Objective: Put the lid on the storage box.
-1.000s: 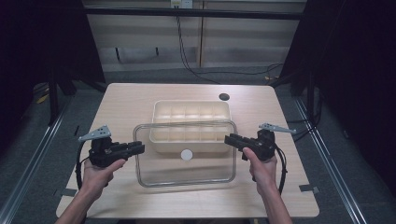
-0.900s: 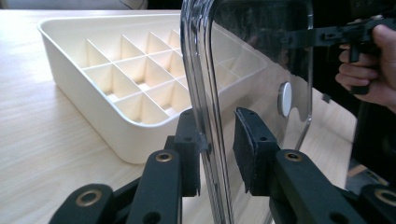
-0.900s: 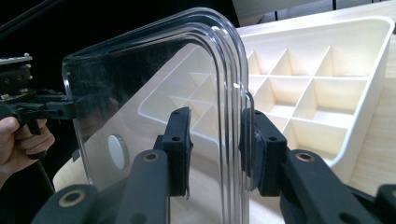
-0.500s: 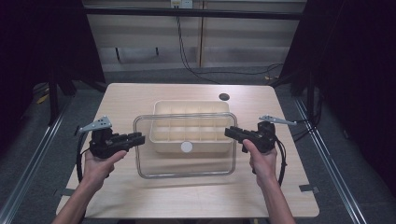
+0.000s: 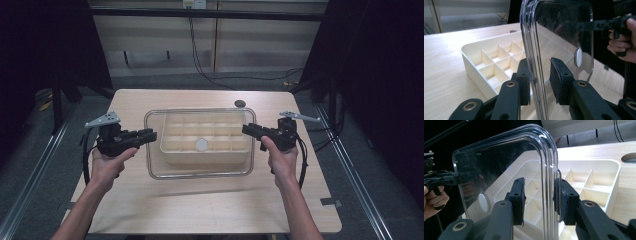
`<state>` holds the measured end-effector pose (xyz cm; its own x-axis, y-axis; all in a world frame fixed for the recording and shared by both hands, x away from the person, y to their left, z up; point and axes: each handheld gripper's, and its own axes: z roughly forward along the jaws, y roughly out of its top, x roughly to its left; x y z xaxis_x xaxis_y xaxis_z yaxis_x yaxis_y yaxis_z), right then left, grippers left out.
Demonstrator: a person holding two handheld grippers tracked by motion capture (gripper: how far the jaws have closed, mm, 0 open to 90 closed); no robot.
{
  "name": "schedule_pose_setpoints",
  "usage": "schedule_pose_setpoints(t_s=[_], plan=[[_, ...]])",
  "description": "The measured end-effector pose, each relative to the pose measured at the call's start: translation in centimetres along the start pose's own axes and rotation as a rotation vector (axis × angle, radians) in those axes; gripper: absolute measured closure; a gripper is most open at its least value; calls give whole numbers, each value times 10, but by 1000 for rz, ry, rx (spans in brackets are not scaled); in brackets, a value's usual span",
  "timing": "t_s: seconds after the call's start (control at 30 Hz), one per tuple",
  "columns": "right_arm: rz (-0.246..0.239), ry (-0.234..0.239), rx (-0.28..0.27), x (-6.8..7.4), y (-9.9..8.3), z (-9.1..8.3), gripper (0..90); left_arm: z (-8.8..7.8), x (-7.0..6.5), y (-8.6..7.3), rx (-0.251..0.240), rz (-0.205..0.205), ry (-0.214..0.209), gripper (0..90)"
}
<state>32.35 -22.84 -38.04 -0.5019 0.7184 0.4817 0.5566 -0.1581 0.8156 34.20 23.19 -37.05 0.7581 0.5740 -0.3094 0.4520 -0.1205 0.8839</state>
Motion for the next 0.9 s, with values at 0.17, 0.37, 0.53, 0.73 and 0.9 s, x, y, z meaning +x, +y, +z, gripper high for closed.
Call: schedule_pose_setpoints(t_s=[0.17,0.37,0.53,0.73,0.9], plan=[[-6,-8,-10,-1,7,2,622,4,3,4,4,-5,12,711],[-11,-16,-16,-4,19,8,613,5,6,17,15,31,23,703],[-19,-19,-20,-5,28,13,608,8,10,26,0,28,29,704],[-33,-38,-16,-7,35,19,601,14,17,34,-4,17,39,702],[-39,-46,-13,-9,39,21,595,19,22,40,-1,19,43,701]])
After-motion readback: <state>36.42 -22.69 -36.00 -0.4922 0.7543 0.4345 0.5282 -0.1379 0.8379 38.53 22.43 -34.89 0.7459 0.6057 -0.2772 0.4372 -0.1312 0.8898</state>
